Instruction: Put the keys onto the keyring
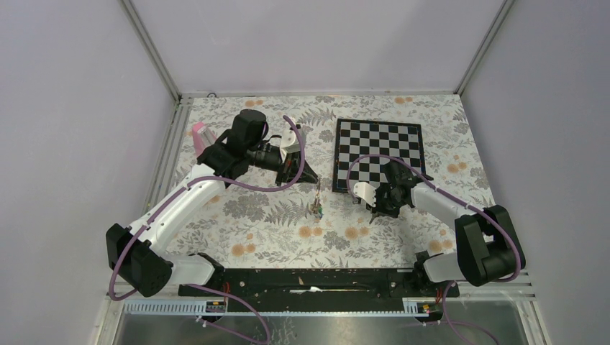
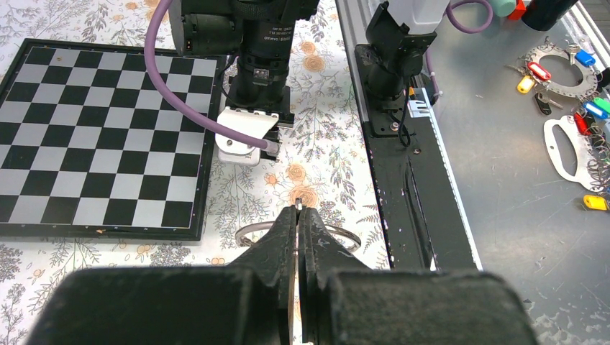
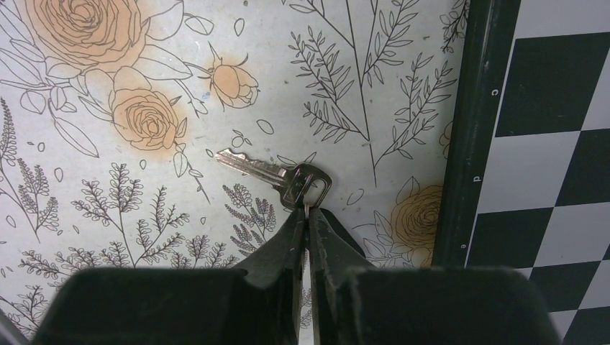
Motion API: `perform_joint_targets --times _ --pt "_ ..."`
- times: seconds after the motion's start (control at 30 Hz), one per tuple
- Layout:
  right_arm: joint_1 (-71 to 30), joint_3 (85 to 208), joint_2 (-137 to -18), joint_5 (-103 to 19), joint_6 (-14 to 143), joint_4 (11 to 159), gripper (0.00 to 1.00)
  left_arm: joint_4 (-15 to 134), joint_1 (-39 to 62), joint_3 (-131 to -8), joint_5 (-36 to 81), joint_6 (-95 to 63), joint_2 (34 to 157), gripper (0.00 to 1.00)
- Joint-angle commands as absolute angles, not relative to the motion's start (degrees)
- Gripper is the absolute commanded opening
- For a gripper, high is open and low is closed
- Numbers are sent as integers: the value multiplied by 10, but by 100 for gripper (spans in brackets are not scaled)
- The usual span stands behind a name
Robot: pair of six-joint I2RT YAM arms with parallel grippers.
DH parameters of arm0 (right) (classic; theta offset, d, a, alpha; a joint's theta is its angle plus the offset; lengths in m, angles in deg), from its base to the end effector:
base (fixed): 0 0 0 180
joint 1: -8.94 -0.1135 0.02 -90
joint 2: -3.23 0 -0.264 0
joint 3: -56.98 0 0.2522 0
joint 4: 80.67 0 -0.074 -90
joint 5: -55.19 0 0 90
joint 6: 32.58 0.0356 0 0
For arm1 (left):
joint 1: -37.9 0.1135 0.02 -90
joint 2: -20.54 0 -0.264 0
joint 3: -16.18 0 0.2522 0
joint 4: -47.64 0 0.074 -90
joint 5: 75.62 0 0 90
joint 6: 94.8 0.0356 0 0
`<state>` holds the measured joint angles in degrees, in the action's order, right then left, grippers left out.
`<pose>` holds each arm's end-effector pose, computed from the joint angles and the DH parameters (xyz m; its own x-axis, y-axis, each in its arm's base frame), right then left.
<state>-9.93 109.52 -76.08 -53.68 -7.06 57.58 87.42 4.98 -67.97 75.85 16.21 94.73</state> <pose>0.2192 0.0871 0.1591 -0.0020 -0.9031 -0.4294 -0.9748 0.0977 -0.2008 0.2142 -0.1759 0.3659 -0.0672 0.2475 -0.9666 0.9893 -0.1093 -0.0968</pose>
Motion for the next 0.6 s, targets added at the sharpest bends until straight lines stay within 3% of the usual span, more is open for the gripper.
perform_joint_targets --times 0.0,0.3,0.57 --pt "-105 1092 -746 -525 -69 557 13 848 47 -694 769 173 939 0" --pt "-105 1085 -739 -514 -72 559 19 848 47 -692 769 173 938 0" --pt "-105 1086 -742 -523 -69 559 13 848 47 -692 769 173 938 0"
